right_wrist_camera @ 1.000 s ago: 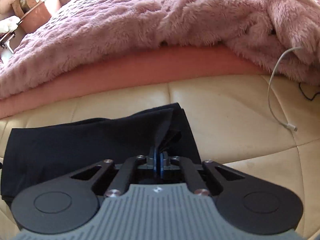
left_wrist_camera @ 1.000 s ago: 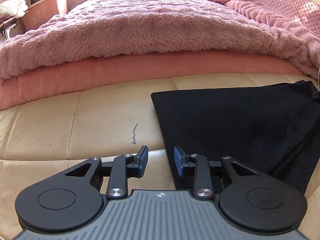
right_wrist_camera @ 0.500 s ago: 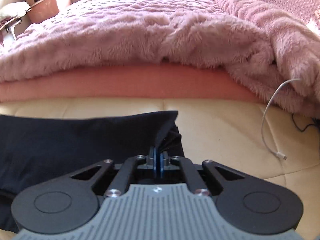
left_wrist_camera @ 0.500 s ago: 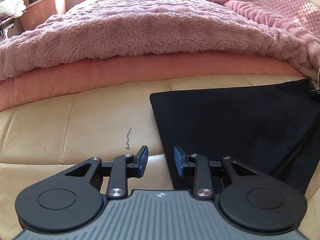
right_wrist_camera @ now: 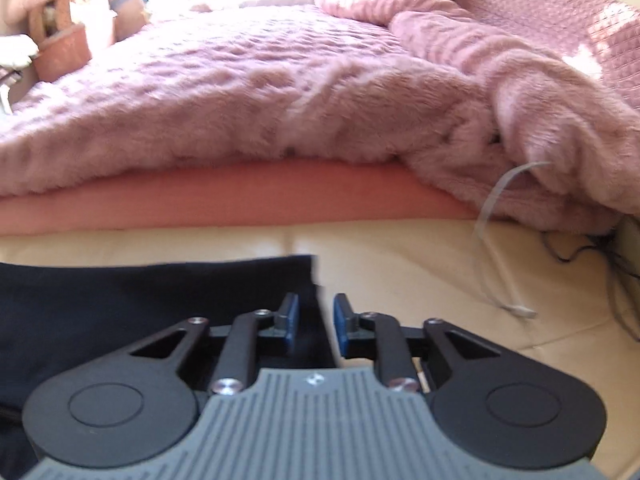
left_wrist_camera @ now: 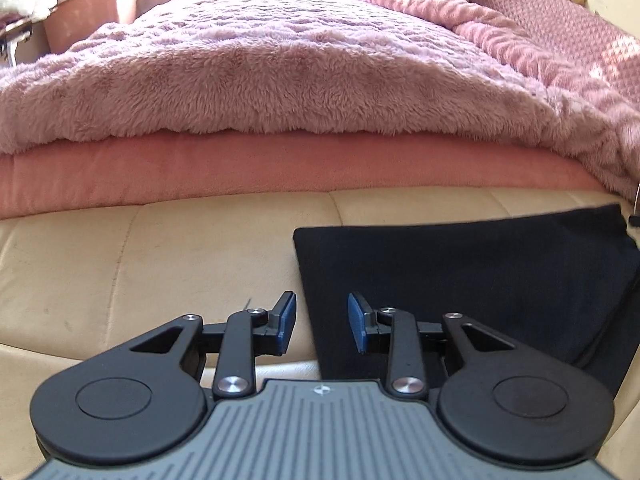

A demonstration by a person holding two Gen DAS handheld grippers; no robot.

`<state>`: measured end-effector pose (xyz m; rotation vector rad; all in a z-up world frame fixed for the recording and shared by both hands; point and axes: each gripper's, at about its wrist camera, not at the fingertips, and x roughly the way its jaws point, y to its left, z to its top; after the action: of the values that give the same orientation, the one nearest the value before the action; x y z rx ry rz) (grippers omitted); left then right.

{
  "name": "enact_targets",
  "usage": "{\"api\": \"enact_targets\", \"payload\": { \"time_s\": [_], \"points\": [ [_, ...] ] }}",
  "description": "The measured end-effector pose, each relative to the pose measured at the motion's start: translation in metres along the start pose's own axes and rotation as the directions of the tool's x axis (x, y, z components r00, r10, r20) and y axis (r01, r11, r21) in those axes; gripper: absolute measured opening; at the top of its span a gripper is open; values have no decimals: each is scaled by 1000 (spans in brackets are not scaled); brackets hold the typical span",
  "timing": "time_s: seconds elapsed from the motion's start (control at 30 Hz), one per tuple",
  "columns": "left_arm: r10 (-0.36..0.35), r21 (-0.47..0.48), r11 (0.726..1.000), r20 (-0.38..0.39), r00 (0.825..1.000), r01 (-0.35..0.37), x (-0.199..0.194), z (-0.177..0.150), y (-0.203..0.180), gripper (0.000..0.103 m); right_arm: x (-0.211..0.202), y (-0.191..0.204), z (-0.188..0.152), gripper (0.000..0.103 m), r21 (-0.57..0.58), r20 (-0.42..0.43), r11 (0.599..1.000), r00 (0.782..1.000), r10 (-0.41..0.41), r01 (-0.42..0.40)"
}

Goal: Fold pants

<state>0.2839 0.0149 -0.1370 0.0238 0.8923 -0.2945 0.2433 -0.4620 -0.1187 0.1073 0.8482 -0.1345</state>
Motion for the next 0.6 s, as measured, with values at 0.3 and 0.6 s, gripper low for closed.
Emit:
{"api": "enact_targets", "payload": {
  "time_s": [0.3, 0.6],
  "points": [
    [-62, -129, 990, 11, 998, 63, 45, 19, 11, 30, 43, 19, 5, 6, -27, -2, 1000, 1000, -12, 12],
    [28, -16, 999, 7, 1000, -28, 72, 33, 4, 24, 64, 6, 5, 1, -1, 8, 997, 997, -71, 71]
  ]
}}
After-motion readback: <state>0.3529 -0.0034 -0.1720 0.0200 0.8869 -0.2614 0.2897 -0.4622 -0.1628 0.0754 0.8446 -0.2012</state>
